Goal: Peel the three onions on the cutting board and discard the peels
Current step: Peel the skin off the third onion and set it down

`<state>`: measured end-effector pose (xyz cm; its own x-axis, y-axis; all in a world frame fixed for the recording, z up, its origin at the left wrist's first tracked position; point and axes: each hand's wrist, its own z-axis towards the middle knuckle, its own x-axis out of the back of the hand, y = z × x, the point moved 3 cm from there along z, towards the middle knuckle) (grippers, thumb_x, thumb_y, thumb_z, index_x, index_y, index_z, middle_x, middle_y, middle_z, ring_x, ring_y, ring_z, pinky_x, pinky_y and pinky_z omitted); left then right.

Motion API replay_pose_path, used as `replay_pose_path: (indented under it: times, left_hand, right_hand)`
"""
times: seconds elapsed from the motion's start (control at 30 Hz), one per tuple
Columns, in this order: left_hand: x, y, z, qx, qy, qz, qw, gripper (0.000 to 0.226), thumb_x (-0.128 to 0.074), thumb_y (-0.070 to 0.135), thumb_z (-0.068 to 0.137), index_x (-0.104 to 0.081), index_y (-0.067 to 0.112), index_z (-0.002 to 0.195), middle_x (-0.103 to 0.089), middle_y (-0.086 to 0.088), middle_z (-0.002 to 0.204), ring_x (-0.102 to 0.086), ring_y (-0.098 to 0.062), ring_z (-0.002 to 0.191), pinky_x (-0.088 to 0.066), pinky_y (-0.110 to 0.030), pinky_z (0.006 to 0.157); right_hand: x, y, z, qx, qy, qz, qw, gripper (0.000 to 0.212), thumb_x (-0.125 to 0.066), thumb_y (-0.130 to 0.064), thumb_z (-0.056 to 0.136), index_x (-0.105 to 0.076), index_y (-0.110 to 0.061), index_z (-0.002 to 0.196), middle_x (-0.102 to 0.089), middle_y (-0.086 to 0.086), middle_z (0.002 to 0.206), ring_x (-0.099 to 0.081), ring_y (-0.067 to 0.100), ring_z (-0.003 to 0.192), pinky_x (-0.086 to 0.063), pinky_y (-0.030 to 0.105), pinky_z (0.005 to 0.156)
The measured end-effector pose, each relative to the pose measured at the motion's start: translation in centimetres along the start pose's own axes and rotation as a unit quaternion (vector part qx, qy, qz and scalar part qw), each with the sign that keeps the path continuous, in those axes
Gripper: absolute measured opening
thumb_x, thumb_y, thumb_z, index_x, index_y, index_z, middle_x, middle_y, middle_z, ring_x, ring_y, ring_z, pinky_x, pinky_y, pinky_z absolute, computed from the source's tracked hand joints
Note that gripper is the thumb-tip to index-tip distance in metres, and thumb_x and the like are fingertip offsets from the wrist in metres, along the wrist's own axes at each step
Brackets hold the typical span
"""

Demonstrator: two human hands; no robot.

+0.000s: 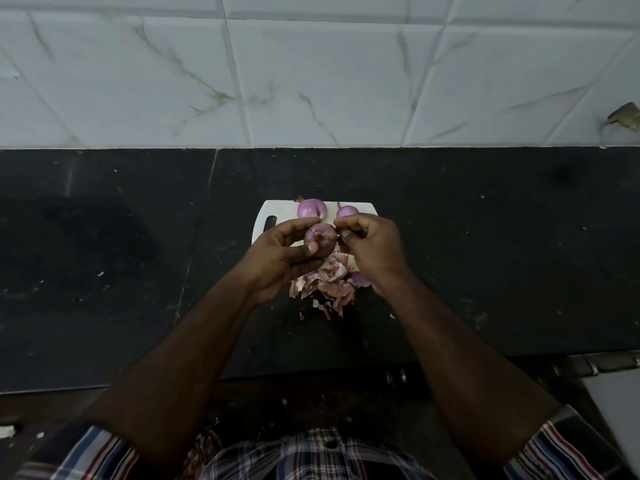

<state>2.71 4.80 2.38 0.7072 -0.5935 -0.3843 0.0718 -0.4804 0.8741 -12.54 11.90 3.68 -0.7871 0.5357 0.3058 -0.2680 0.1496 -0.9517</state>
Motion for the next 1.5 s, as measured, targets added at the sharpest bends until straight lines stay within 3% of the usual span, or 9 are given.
replay_pose_path:
  times: [0.07, 0.17, 0.37, 0.57, 0.67, 0.8, 0.87, 1.13, 1.5]
  left_hand:
    - [0.1, 0.2, 0.0, 0.004, -0.003, 0.005, 1.000, 0.043, -0.056, -0.011, 0.093, -0.063, 0.014, 0.128, -0.060, -0.010, 0.135, -0.071, -0.024, 0.102, -0.060, -0.035, 0.088]
    - [0.4, 0.4, 0.2, 0.006, -0.006, 0.007, 1.000, 0.046, -0.055, -0.012, 0.093, -0.062, 0.012, 0.131, -0.062, -0.009, 0.131, -0.072, -0.024, 0.099, -0.061, -0.034, 0.085]
    - [0.9, 0.8, 0.8, -0.002, -0.019, 0.000, 1.000, 0.049, -0.052, -0.019, 0.091, -0.065, 0.012, 0.127, -0.061, -0.008, 0.136, -0.072, -0.026, 0.101, -0.060, -0.033, 0.082]
    - [1.8, 0.2, 1.0, 0.009, -0.040, -0.036, 0.999, 0.050, -0.052, -0.016, 0.090, -0.062, 0.010, 0.131, -0.060, -0.010, 0.134, -0.072, -0.022, 0.097, -0.060, -0.035, 0.086]
    - [2.2, -0.1, 1.0, 0.023, -0.057, -0.042, 0.997, 0.052, -0.057, -0.009, 0.087, -0.060, 0.011, 0.134, -0.060, -0.011, 0.134, -0.071, -0.022, 0.097, -0.061, -0.037, 0.086]
    - [2.2, -0.4, 1.1, 0.024, -0.053, -0.042, 0.997, 0.046, -0.054, -0.006, 0.092, -0.059, 0.013, 0.134, -0.066, -0.011, 0.120, -0.071, -0.021, 0.095, -0.061, -0.038, 0.085]
    - [2.1, -0.3, 1.2, 0.024, -0.042, -0.044, 0.998, 0.041, -0.050, -0.006, 0.096, -0.060, 0.012, 0.132, -0.067, -0.011, 0.117, -0.071, -0.022, 0.096, -0.061, -0.035, 0.080]
    - [2.2, -0.2, 1.5, 0.033, -0.014, -0.053, 0.998, 0.043, -0.056, -0.002, 0.093, -0.057, 0.006, 0.135, -0.071, -0.013, 0.104, -0.072, -0.021, 0.089, -0.062, -0.032, 0.076]
    - [2.4, -0.1, 1.4, 0.043, -0.035, -0.045, 0.997, 0.046, -0.066, 0.006, 0.081, -0.064, 0.010, 0.126, -0.071, -0.013, 0.112, -0.072, -0.022, 0.089, -0.062, -0.030, 0.071]
  right_hand:
    - [-0.1, 0.1, 0.1, -0.021, -0.050, 0.025, 0.998, 0.020, -0.066, -0.011, 0.092, -0.074, -0.025, 0.104, -0.074, -0.007, 0.104, -0.070, 0.007, 0.098, -0.059, 0.039, 0.089]
    - [-0.5, 0.0, -0.2, -0.008, -0.097, 0.003, 0.995, 0.034, -0.076, -0.029, 0.086, -0.071, -0.022, 0.119, -0.074, -0.007, 0.111, -0.069, 0.006, 0.102, -0.058, 0.036, 0.090]
    - [-1.0, -0.1, -0.1, -0.076, -0.030, 0.120, 0.989, 0.026, -0.082, -0.012, 0.077, -0.076, -0.014, 0.102, -0.077, -0.002, 0.098, -0.073, 0.010, 0.095, -0.060, 0.037, 0.086]
    - [-1.6, 0.5, 0.0, -0.107, 0.010, 0.179, 0.978, 0.009, -0.071, -0.003, 0.086, -0.076, -0.008, 0.091, -0.077, 0.005, 0.084, -0.074, 0.018, 0.082, -0.061, 0.038, 0.079]
    - [-1.4, 0.4, 0.3, -0.072, -0.017, 0.160, 0.984, 0.023, -0.064, 0.004, 0.090, -0.074, -0.016, 0.092, -0.077, 0.003, 0.086, -0.074, 0.015, 0.083, -0.059, 0.032, 0.075]
    - [-1.5, 0.4, 0.5, -0.016, -0.121, 0.085, 0.989, 0.035, -0.063, -0.002, 0.093, -0.069, -0.019, 0.123, -0.072, -0.004, 0.117, -0.067, 0.007, 0.109, -0.055, 0.030, 0.094]
    - [-1.9, 0.6, 0.4, 0.028, -0.137, 0.030, 0.990, 0.041, -0.073, -0.011, 0.088, -0.067, -0.021, 0.127, -0.072, -0.007, 0.118, -0.065, 0.005, 0.112, -0.052, 0.031, 0.099]
    - [-2.1, 0.3, 0.3, 0.162, 0.034, -0.085, 0.983, 0.018, -0.081, -0.003, 0.076, -0.078, -0.012, 0.092, -0.072, -0.010, 0.095, -0.066, 0.001, 0.095, -0.053, 0.022, 0.088]
    - [-1.9, -0.5, 1.0, 0.072, -0.148, -0.052, 0.985, 0.031, -0.083, -0.009, 0.076, -0.061, -0.012, 0.097, -0.061, -0.009, 0.090, -0.054, -0.008, 0.081, -0.045, 0.010, 0.075]
